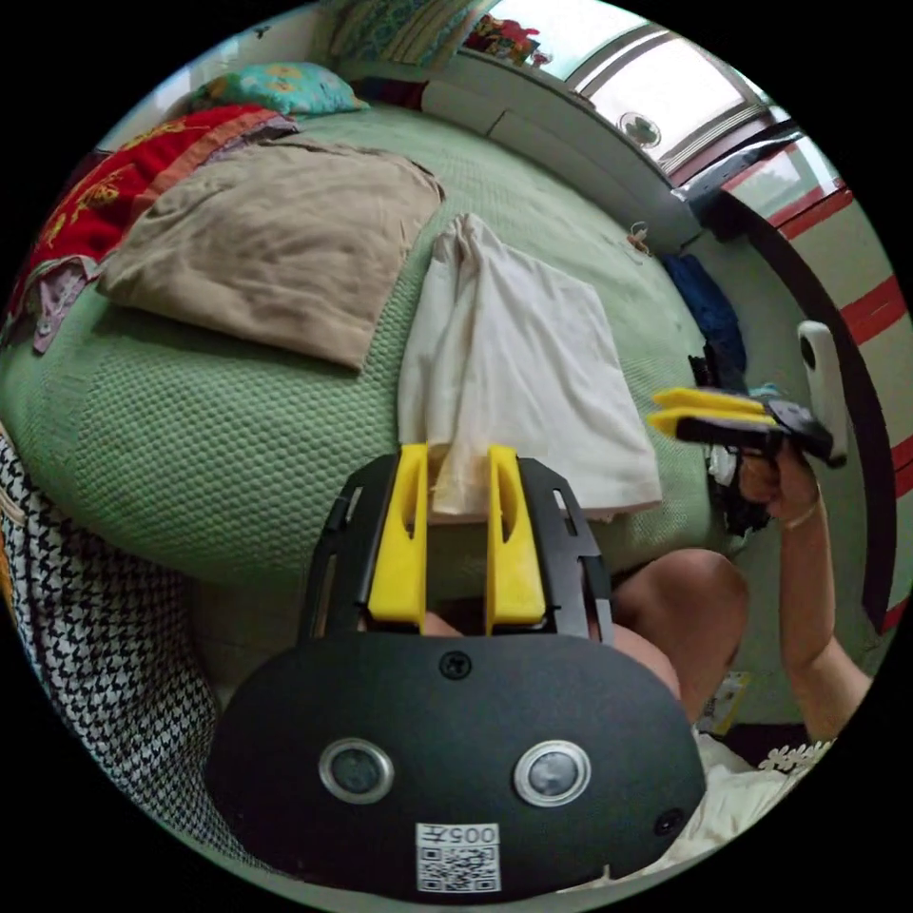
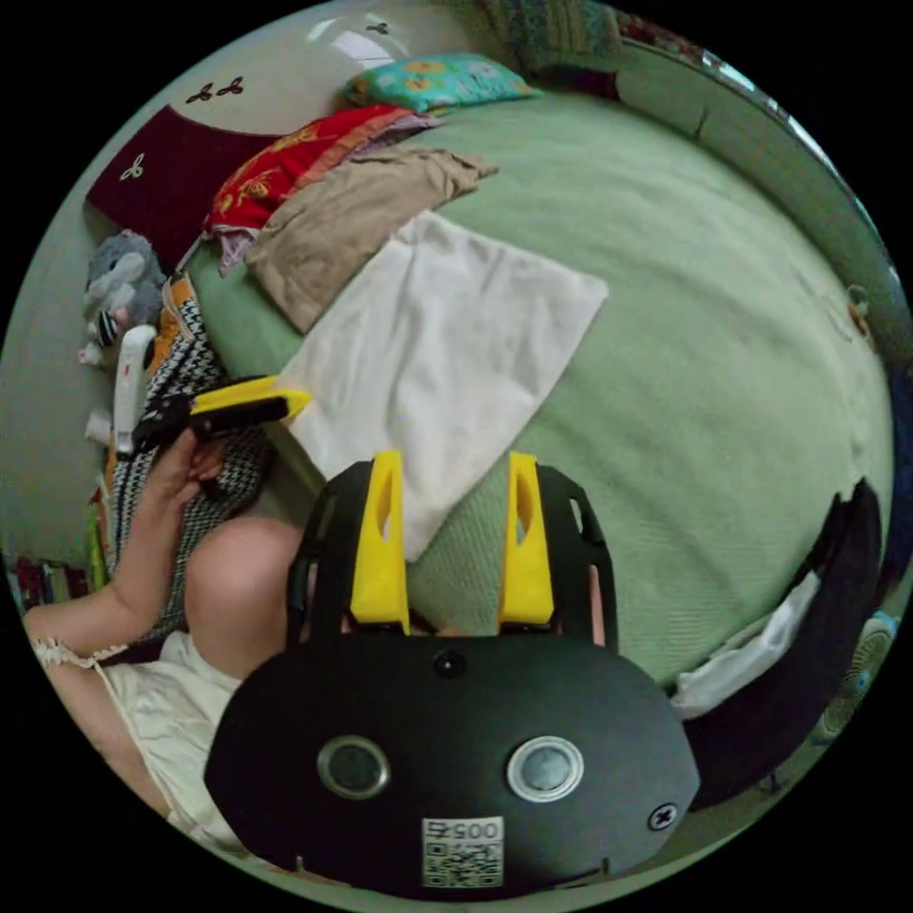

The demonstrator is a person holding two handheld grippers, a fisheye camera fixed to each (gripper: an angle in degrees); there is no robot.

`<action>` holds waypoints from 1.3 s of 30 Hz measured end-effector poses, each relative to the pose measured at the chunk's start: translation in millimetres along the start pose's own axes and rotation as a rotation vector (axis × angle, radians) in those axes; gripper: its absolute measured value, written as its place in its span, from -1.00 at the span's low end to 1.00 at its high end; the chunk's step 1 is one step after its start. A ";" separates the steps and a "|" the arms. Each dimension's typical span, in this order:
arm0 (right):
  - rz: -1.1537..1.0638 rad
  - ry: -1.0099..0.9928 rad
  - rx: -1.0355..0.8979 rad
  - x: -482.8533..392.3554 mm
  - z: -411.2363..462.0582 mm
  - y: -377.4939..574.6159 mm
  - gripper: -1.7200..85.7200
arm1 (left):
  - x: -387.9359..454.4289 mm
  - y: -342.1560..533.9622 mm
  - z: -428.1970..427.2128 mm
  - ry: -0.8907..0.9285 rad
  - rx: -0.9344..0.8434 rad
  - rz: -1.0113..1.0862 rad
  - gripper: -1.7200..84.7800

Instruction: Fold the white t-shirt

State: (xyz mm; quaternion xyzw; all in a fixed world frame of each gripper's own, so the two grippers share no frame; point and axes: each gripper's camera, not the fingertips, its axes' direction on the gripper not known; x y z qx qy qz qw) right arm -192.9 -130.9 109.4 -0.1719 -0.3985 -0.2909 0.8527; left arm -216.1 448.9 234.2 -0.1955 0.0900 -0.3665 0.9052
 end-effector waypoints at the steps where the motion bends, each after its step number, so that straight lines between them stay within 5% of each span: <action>1: -0.013 -0.029 -0.036 -2.1 10.7 7.7 -0.63 | 0.7 -0.6 -0.8 -0.015 0.008 -0.007 -0.76; 10: -0.068 0.044 -0.062 -14.1 17.7 33.0 -0.95 | 12.0 1.2 -10.2 0.012 -0.024 -0.077 -0.83; 20: 0.029 -0.037 -0.024 36.8 -2.5 117.9 -0.77 | 15.8 29.8 -18.0 0.029 0.004 -0.109 -0.72; 29: 0.229 0.163 0.421 39.8 -95.1 74.0 -0.95 | 89.9 -82.2 -83.2 -0.127 0.295 -0.006 -0.93; 39: 0.188 0.244 0.358 55.3 -26.5 21.5 -0.99 | 100.7 -144.8 2.0 -0.185 0.170 -0.022 -0.97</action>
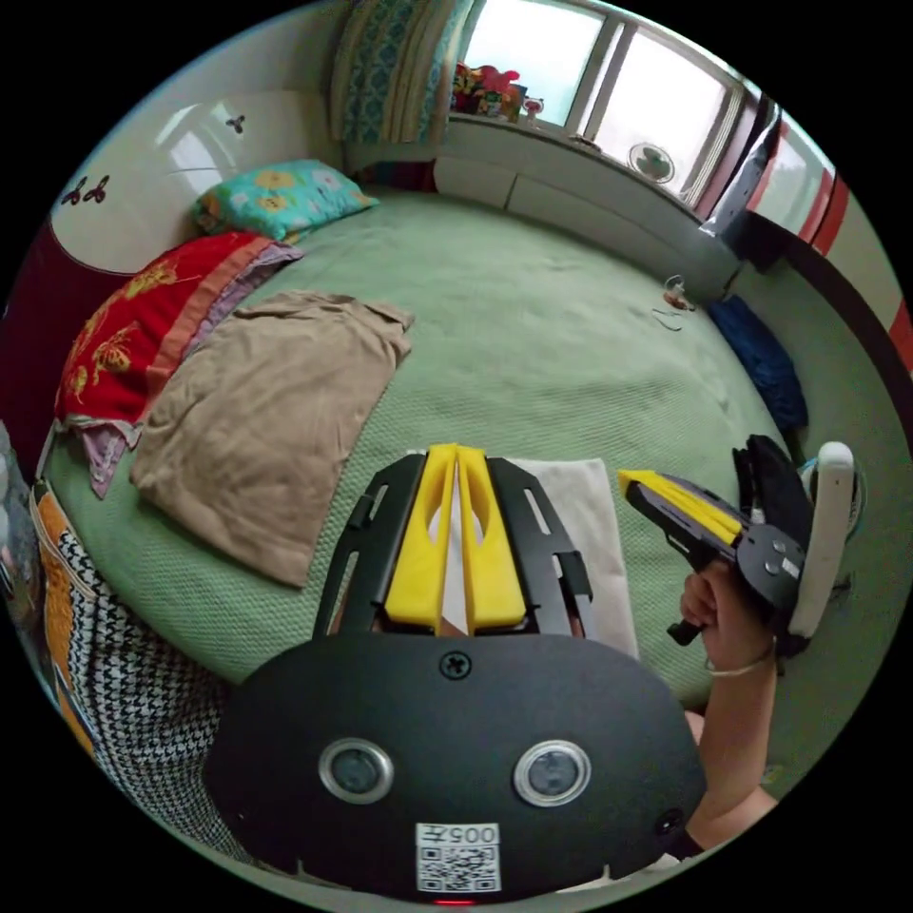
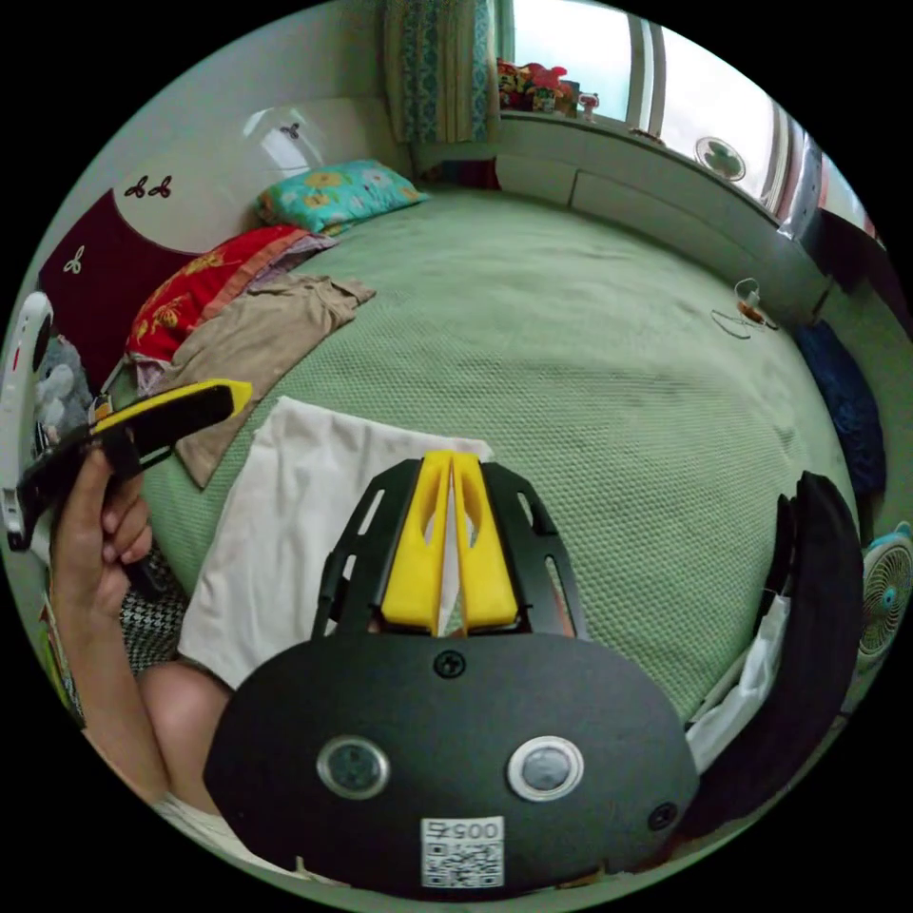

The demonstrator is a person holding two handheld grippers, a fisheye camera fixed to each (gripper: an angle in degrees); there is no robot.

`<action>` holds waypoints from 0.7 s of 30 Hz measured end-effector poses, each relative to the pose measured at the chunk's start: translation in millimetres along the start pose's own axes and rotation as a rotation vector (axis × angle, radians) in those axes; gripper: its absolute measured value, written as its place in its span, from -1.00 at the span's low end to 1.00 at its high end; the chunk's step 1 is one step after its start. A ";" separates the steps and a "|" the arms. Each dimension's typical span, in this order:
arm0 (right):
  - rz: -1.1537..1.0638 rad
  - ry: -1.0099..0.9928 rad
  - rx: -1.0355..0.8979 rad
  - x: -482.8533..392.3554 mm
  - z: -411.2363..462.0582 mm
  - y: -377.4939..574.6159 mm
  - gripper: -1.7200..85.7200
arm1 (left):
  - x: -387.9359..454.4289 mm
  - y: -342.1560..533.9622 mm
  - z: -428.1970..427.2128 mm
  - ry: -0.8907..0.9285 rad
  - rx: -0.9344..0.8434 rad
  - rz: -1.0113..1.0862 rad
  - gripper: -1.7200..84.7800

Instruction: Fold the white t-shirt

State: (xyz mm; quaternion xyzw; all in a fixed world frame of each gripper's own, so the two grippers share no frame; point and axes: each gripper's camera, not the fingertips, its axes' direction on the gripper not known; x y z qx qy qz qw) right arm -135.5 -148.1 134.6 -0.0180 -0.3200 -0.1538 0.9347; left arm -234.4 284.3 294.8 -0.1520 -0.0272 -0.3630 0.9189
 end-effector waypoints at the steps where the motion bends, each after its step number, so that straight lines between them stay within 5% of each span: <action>1: -0.002 0.006 -0.022 -0.4 4.7 -3.3 -0.99 | 0.0 -2.8 6.3 0.045 -0.014 0.006 -0.97; 17: -0.011 0.083 -0.122 -8.9 39.7 -17.0 -0.99 | 2.5 -58.3 75.1 -0.077 -0.127 0.102 -0.97; 21: -0.024 0.107 -0.138 -4.4 55.7 -17.9 -0.99 | -12.5 -75.0 89.3 0.030 -0.137 0.057 -0.97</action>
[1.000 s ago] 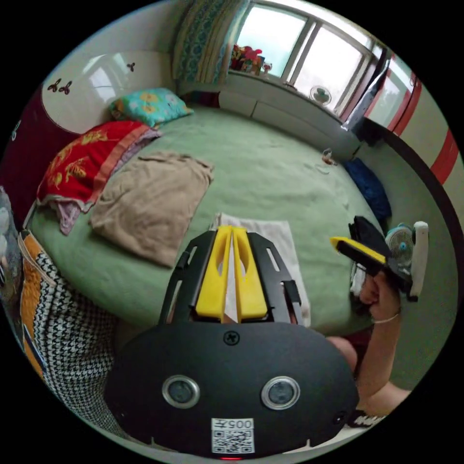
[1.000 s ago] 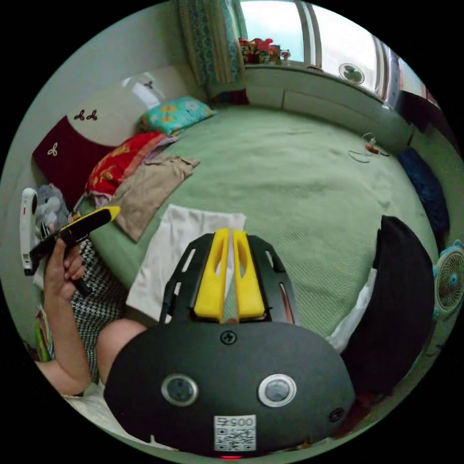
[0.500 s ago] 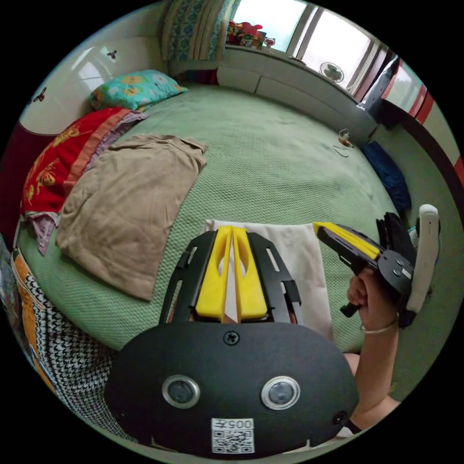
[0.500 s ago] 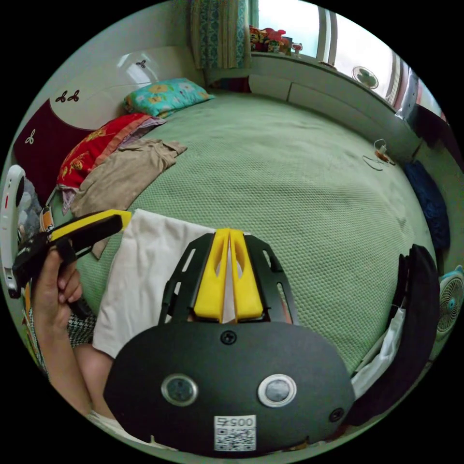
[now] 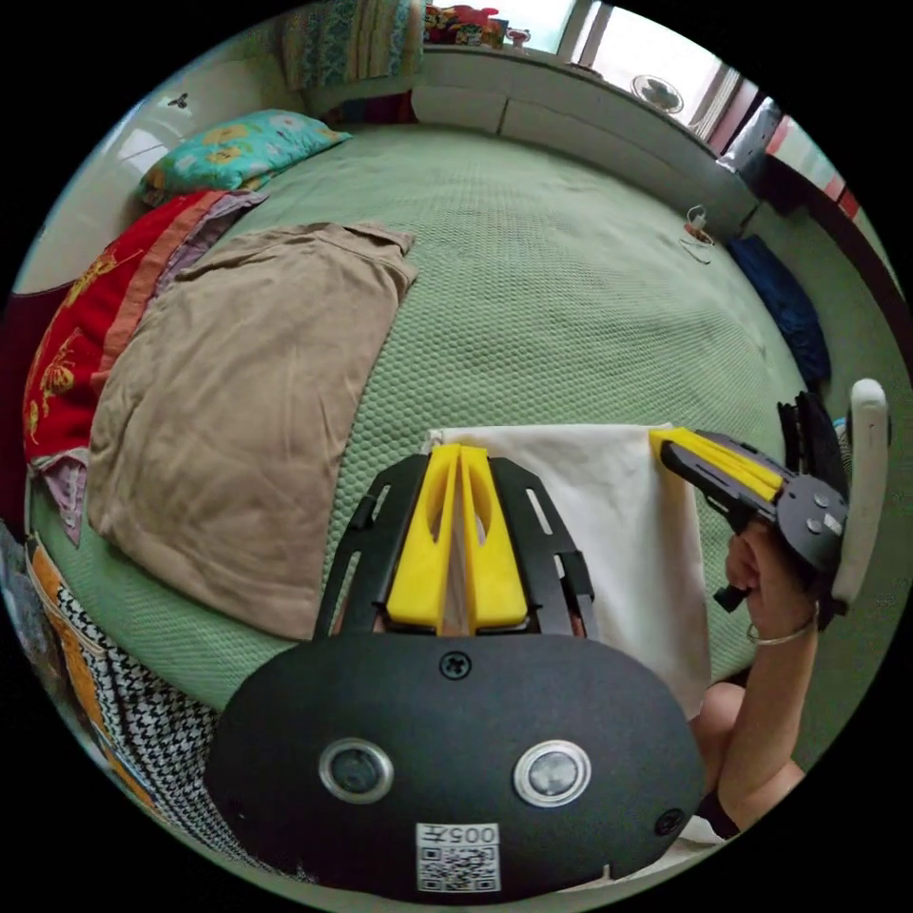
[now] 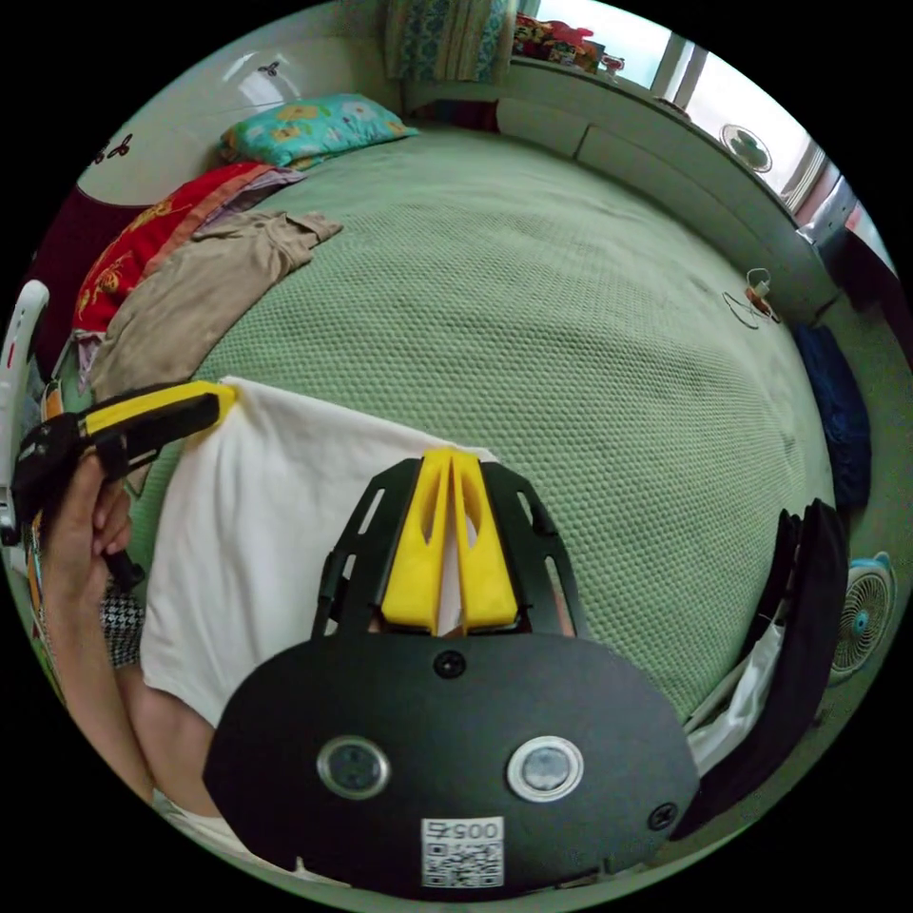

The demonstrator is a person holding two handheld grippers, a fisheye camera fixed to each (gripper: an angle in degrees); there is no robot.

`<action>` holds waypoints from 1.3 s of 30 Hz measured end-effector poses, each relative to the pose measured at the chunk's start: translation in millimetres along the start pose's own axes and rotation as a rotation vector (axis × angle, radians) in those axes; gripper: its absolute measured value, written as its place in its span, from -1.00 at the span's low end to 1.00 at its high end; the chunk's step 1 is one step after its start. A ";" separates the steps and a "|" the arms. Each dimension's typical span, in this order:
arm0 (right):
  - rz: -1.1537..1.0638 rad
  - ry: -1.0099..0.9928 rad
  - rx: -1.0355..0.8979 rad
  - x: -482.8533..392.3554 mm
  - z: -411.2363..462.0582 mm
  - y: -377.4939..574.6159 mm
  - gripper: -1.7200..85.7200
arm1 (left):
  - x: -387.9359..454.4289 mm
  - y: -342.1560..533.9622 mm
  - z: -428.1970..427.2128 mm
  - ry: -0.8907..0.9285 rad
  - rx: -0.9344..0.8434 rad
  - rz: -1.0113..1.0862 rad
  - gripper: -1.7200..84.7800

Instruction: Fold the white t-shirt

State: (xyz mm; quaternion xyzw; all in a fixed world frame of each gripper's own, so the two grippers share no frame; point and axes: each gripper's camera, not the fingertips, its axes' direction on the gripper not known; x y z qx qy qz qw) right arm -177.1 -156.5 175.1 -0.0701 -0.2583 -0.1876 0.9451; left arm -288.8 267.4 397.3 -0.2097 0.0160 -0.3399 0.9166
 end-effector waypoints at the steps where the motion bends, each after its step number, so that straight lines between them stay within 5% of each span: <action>1: 0.002 -0.007 0.008 2.1 0.9 0.1 -0.99 | -5.3 -2.6 1.3 0.041 -0.004 -0.019 -0.97; 8: 0.108 -0.139 0.056 24.5 -22.2 10.3 -0.99 | -15.6 2.5 -30.3 -0.095 0.098 -0.061 -0.97; 12: 0.106 -0.259 0.130 24.6 -51.7 21.2 -0.99 | -6.2 13.7 -30.8 0.179 0.121 0.008 -0.98; 17: -0.187 -0.548 0.103 -34.0 -74.3 44.4 -0.98 | 13.6 -3.5 -8.2 -0.057 0.054 0.084 -0.98; 23: -0.428 -0.454 0.095 -121.4 -78.8 74.1 -0.98 | -5.6 -21.6 7.9 0.085 0.039 -0.004 -0.98; 39: -0.492 -0.444 -0.033 -223.2 -67.0 101.1 -0.99 | -7.8 -36.2 36.7 0.123 -0.039 0.069 -0.98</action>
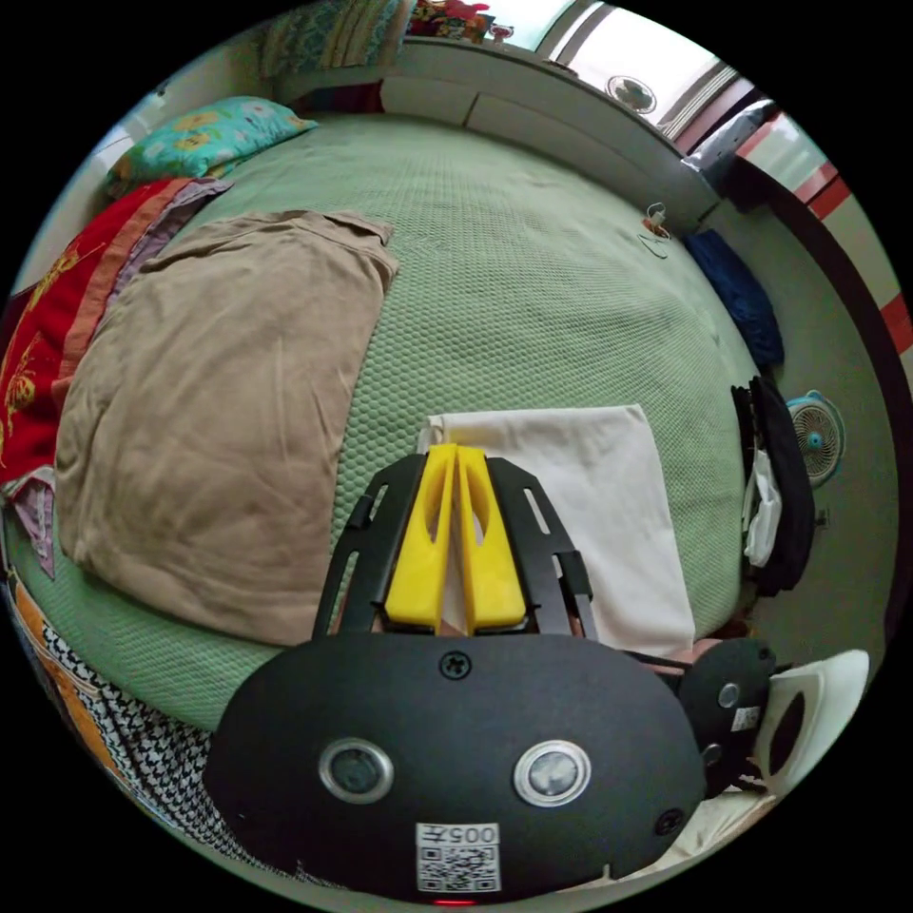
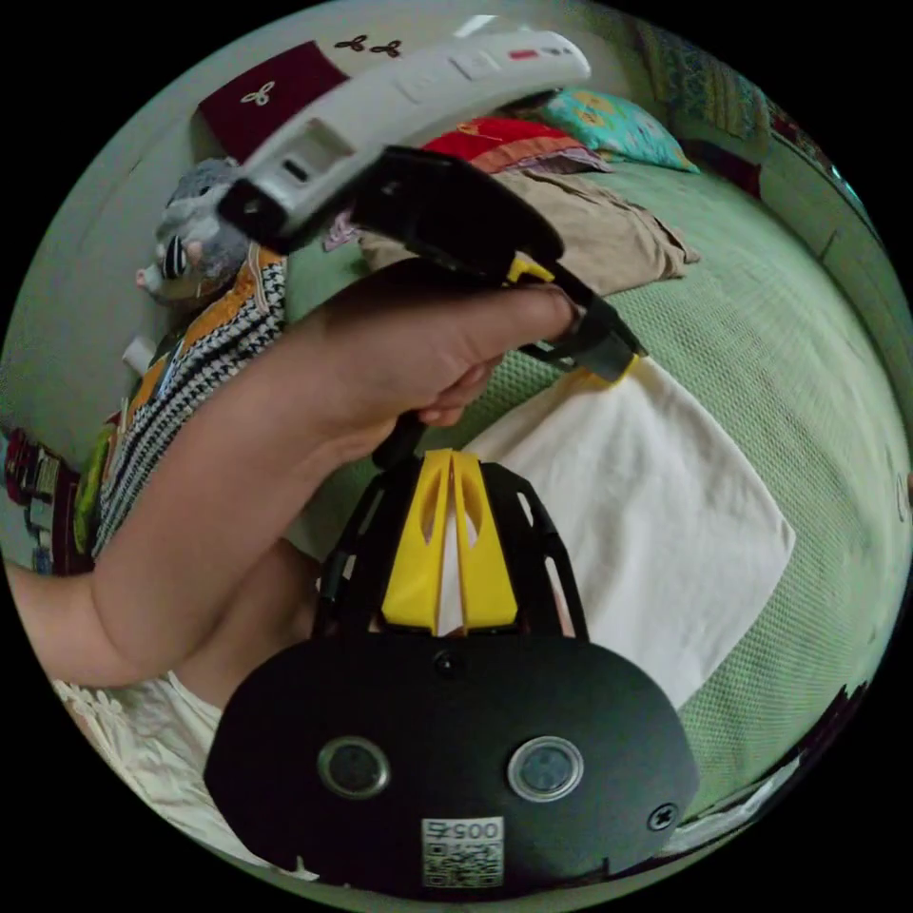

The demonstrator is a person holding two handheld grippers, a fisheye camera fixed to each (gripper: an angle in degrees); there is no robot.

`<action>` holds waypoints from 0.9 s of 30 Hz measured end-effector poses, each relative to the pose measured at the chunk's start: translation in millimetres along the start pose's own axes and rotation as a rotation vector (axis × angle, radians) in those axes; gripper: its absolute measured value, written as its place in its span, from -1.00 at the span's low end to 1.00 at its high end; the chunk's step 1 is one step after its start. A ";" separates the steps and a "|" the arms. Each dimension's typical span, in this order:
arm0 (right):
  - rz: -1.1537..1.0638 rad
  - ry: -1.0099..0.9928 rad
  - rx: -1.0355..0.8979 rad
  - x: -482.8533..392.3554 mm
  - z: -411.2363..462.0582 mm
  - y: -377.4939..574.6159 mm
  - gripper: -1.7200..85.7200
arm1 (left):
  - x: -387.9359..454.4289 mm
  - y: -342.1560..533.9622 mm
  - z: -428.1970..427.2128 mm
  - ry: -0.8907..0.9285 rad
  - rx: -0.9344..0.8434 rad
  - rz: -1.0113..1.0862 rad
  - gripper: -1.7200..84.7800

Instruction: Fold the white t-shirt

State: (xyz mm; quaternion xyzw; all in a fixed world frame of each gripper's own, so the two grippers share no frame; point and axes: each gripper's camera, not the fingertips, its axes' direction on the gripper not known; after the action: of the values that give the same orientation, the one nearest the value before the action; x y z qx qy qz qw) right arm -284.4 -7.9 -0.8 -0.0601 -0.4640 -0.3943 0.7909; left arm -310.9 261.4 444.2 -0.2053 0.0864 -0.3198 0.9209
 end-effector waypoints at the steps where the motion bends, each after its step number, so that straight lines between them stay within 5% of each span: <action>1: -0.029 0.014 -0.002 -8.9 -5.1 4.6 -0.99 | -1.7 0.7 -0.1 0.016 0.000 -0.005 -0.98; 11: -0.113 0.103 -0.084 -64.8 18.0 16.3 -0.99 | 8.4 10.9 0.7 -0.020 -0.008 0.003 -0.98; 16: -0.296 -0.057 -0.033 -104.6 -14.1 39.9 -0.99 | 18.2 21.8 -1.2 -0.056 -0.008 0.028 -0.98; 21: -0.304 0.122 -0.094 -130.0 12.2 58.5 -0.99 | 20.5 34.4 -4.3 -0.042 -0.003 0.021 -0.98; 27: -0.397 -0.062 -0.048 -153.4 -17.3 79.6 -0.99 | 28.3 57.0 -19.1 -0.035 0.035 0.002 -0.98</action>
State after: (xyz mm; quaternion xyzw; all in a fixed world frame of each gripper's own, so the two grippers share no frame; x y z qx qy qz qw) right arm -258.1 125.6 -108.9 0.0016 -0.4814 -0.5514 0.6814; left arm -262.7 278.1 401.5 -0.1946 0.0647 -0.3168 0.9261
